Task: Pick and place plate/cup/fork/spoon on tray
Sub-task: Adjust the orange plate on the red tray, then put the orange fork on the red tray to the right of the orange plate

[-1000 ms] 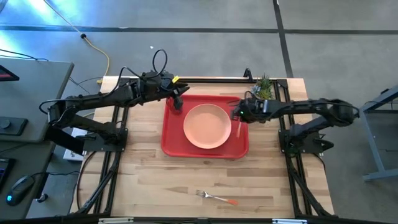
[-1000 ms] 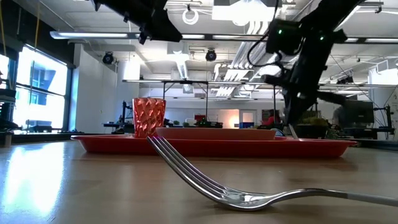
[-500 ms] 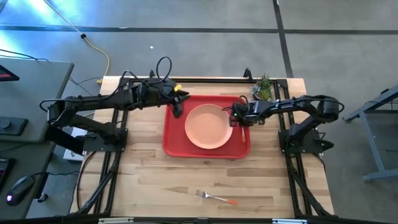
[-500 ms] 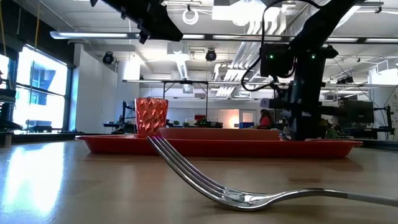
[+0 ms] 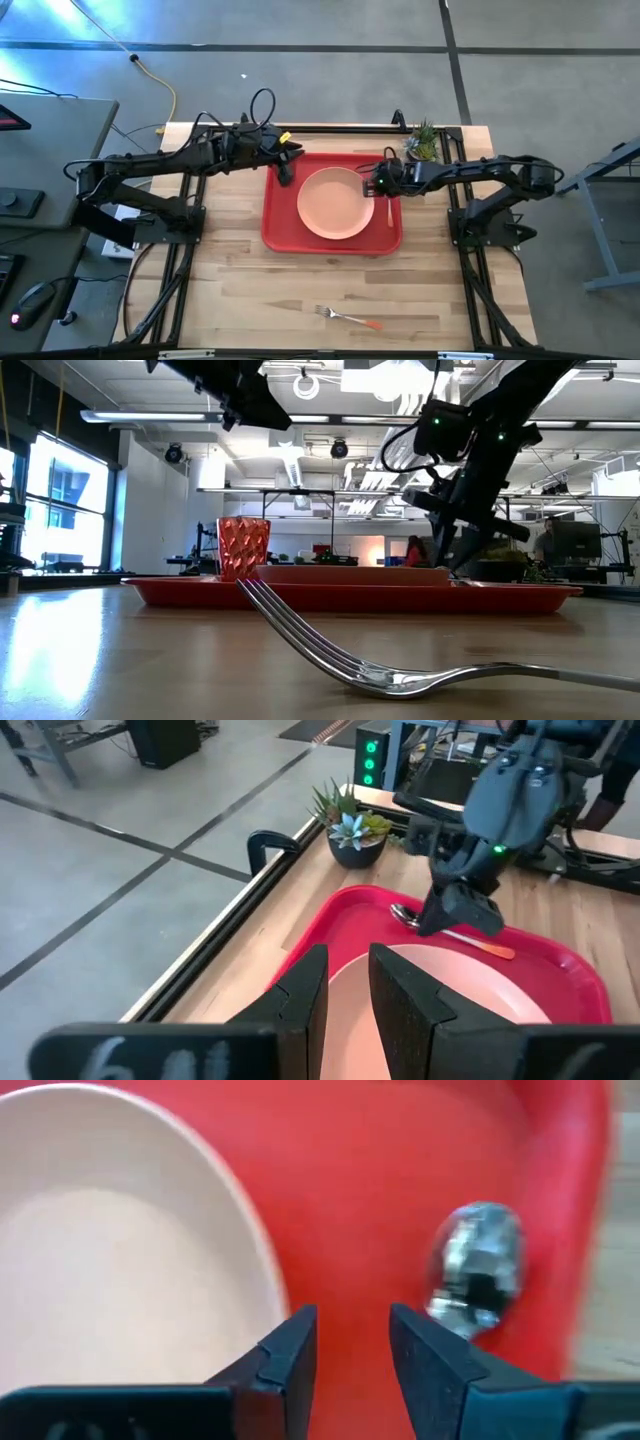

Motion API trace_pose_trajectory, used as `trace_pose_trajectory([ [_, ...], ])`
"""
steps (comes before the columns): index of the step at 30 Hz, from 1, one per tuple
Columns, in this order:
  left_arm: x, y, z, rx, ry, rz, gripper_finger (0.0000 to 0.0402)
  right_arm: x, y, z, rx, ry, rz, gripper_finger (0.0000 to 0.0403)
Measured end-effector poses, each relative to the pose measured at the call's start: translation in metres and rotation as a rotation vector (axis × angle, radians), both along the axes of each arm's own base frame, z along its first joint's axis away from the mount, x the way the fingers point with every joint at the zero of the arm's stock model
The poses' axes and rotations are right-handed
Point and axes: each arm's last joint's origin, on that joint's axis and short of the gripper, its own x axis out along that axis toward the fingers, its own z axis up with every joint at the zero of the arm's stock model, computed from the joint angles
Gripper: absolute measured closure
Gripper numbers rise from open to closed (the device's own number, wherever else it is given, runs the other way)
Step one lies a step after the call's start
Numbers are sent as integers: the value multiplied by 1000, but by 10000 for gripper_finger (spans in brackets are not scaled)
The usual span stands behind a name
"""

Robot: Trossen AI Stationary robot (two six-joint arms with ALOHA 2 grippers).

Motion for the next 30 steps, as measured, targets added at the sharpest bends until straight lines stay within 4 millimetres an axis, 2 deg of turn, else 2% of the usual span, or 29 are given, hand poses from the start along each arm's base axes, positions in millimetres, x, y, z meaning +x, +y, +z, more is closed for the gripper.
trace_pose_trajectory([
  [8,-1,3,0,5,3,10,337,15,4,-13,1,-32,65,285],
  [14,-1,3,0,5,1,9,337,24,12,-12,35,-107,106,285],
  [19,-1,3,0,7,1,8,337,23,22,-5,49,-139,67,285],
  [24,-1,3,2,48,4,-8,337,17,35,9,38,-152,100,285],
  [30,-2,3,11,110,-9,-28,337,7,64,27,76,-195,141,285],
])
